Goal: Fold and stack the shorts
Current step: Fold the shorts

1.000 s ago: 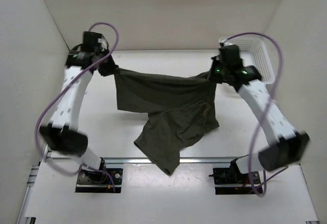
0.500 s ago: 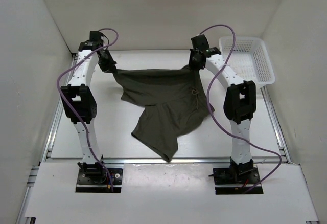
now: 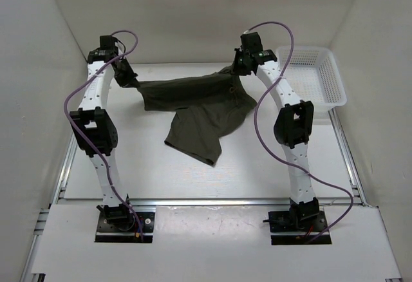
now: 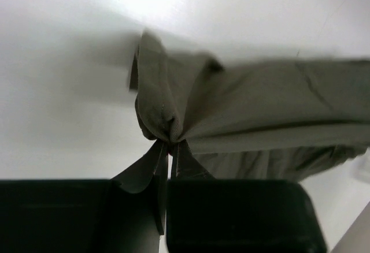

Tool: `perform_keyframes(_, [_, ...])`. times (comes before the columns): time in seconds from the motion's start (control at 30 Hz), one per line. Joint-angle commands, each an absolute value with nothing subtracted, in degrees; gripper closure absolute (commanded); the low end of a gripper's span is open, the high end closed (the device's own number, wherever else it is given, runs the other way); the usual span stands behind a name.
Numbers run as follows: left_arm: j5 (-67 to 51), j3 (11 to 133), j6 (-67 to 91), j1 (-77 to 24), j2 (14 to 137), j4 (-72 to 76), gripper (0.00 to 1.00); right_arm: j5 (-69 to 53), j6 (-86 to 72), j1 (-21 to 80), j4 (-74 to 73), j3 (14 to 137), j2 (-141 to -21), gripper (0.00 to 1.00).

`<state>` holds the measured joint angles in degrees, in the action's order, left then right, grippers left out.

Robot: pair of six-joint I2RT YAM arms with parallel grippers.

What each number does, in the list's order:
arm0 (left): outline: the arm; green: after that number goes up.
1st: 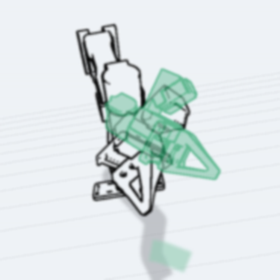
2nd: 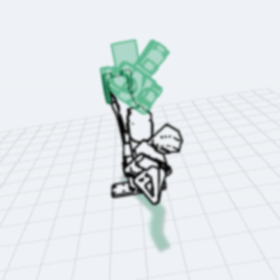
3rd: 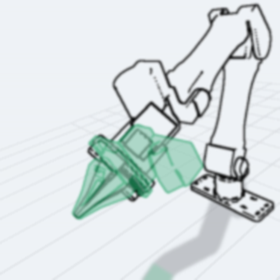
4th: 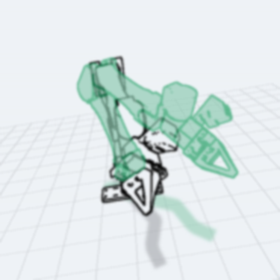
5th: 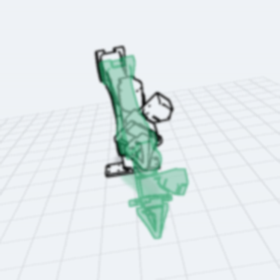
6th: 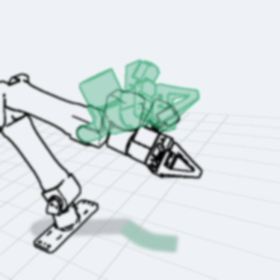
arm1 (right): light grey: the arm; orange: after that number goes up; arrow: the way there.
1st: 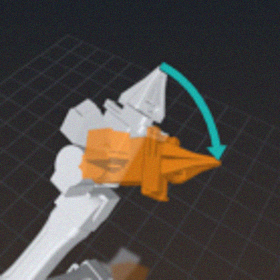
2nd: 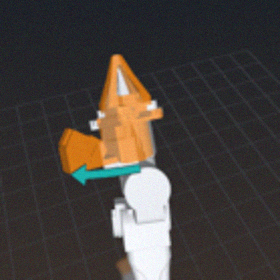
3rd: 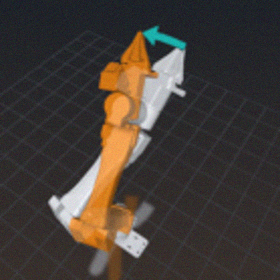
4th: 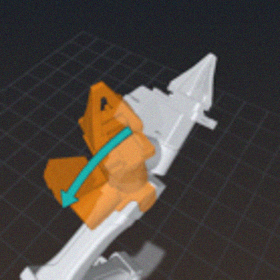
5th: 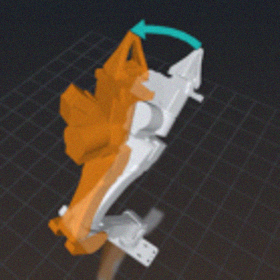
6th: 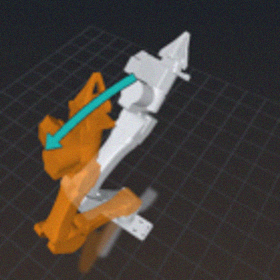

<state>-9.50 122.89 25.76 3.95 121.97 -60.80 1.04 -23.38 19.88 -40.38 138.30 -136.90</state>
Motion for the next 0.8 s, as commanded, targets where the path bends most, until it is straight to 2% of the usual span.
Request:
perform_keyframes(0.0, [-7.82,116.74,24.17,1.33,110.15,-62.84,0.9,1.67,-22.15,18.11,-41.66,135.27,-132.37,1.0])
perform_keyframes(0.17, [-7.82,104.36,27.76,-6.3,95.93,-61.53,0.9,-0.26,-22.15,16.52,-41.66,130.44,-128.5,1.0])
perform_keyframes(0.27, [-7.82,100.56,30.4,-10.71,91.68,-60.3,0.9,-0.26,-22.15,15.03,-41.66,127.63,-126.3,1.0])
perform_keyframes(0.4, [-6.51,95.29,35.49,-21.67,87.63,-59.77,0.9,0.43,-22.15,13.1,-41.66,122.53,-121.13,1.0])
perform_keyframes(0.57, [-3.43,88.87,40.51,-31.19,87.71,-57.05,0.9,3.86,-21.01,12.57,-40.79,114.1,-114.8,1.0])
perform_keyframes(0.77, [-0.35,85.61,43.77,-38.58,94.91,-55.02,0.9,7.11,-20.48,12.57,-40.17,107.5,-114.26,1.0])
